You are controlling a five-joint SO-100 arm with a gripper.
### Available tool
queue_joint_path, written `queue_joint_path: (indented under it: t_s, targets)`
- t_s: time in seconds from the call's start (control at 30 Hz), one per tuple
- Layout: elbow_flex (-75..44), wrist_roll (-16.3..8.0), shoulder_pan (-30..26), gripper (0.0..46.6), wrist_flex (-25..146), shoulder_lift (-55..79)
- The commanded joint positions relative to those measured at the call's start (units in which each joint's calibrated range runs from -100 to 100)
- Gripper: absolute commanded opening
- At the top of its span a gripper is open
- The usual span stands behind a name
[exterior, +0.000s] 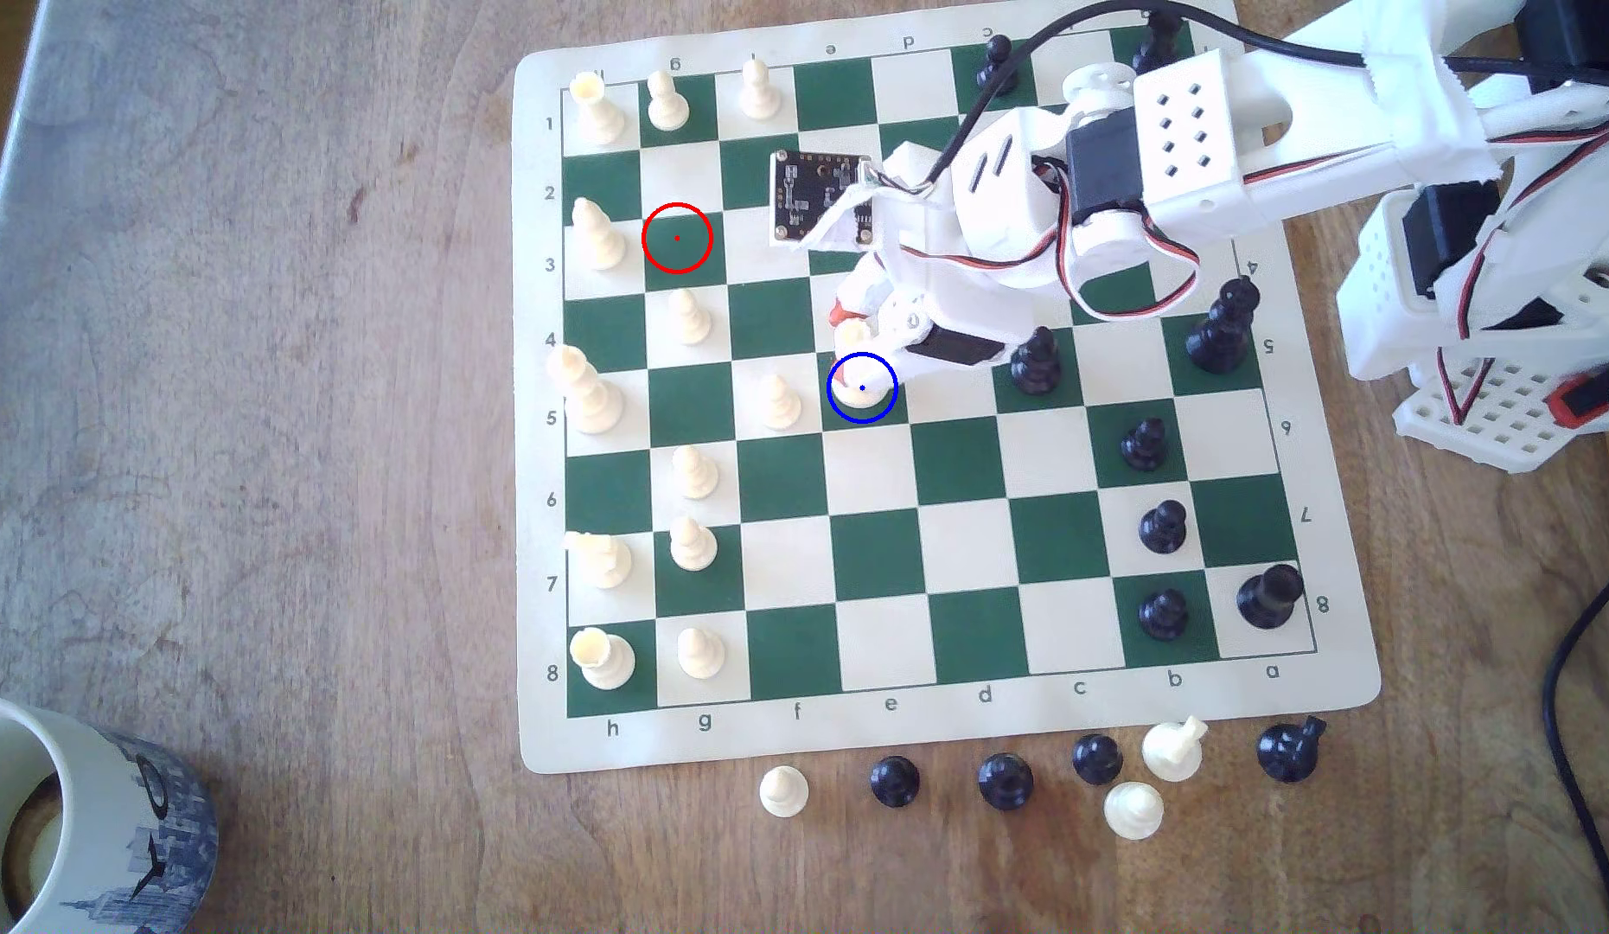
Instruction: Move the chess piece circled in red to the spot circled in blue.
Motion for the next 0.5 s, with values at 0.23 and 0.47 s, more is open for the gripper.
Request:
queue_joint_path:
  t_s: [0.23, 0.47]
  targets:
    - [-2.26, -0.78, -0.48, 21.6, 11.22, -12.02]
    - [1.91, -1.95, -3.76, 22.3, 26.05, -28.66]
